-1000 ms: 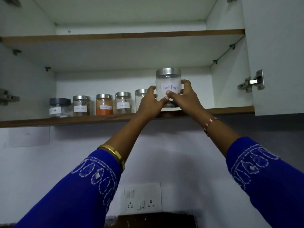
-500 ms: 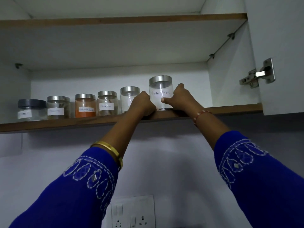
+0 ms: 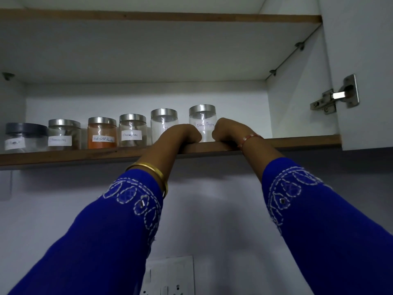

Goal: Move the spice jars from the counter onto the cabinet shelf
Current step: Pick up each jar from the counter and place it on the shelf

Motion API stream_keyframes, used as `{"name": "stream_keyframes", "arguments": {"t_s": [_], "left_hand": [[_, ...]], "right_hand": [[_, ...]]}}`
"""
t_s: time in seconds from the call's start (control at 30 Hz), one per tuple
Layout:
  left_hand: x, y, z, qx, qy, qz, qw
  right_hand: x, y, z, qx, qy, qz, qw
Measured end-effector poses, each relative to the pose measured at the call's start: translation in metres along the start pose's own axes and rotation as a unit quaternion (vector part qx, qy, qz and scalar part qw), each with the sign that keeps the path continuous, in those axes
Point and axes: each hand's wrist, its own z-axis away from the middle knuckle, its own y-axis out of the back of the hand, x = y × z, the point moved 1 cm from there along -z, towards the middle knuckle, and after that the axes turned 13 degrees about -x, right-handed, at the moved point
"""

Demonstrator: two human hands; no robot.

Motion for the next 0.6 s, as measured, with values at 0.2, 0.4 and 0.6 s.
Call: {"name": "stream_keyframes", "arguments": {"t_s": [0.2, 0.4, 0.6], "left_hand": [[0.002, -0.012, 0.02, 0.168, -0.03, 0.103, 0.98], [-0.003, -0.043, 0.051, 0.324, -0.074, -0.058, 0.941], [-0.029, -0.072, 0.076, 0.314, -0.154, -0.052, 0.935]], "right_hand": [[0.004, -0.011, 0.015, 0.162, 0.027, -0.061, 0.984], [0.01, -0.031, 0.043, 0.231, 0.045, 0.059, 0.97], [0.023, -0.055, 0.067, 0.22, 0.062, 0.136, 0.964]]}}
